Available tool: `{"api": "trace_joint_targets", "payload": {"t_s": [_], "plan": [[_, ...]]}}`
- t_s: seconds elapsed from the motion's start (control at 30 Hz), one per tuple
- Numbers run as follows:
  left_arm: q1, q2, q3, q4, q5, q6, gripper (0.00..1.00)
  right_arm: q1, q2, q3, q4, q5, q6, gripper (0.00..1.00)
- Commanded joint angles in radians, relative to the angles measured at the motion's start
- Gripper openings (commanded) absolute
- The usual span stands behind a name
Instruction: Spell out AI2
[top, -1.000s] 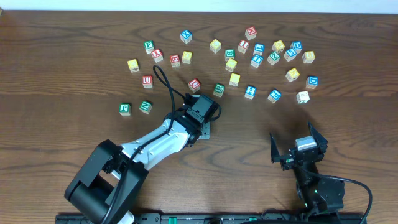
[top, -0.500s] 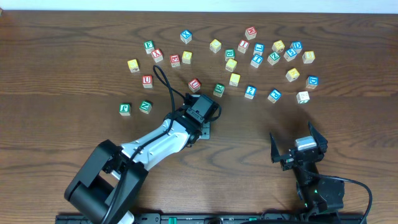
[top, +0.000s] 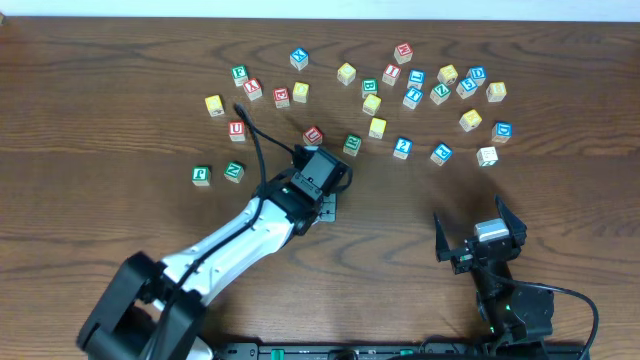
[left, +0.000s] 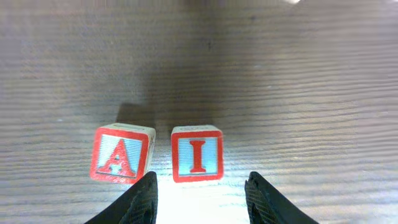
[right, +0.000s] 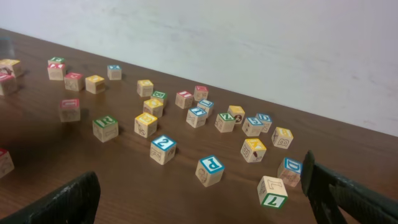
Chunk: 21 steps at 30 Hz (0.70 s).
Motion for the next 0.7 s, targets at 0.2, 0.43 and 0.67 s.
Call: {"api": "trace_joint_targets", "payload": {"t_s": [0.2,0.43,0.67], "plan": [[0.002,-0.084,-0.006,0.001,-0.013,0.052,0.45,-0.011,-0.005,-0.001,-0.004,0.001,0.012,0.99],[0.003,-0.13,0.004,-0.002,-0.013,0.116,0.52,-0.011,-0.005,-0.001,-0.004,0.001,0.012,0.99],[0.021,-0.264,0.006,-0.035,-0.013,0.196,0.61,-0.011,-0.005,-0.001,-0.004,0.001,0.012,0.99]]}}
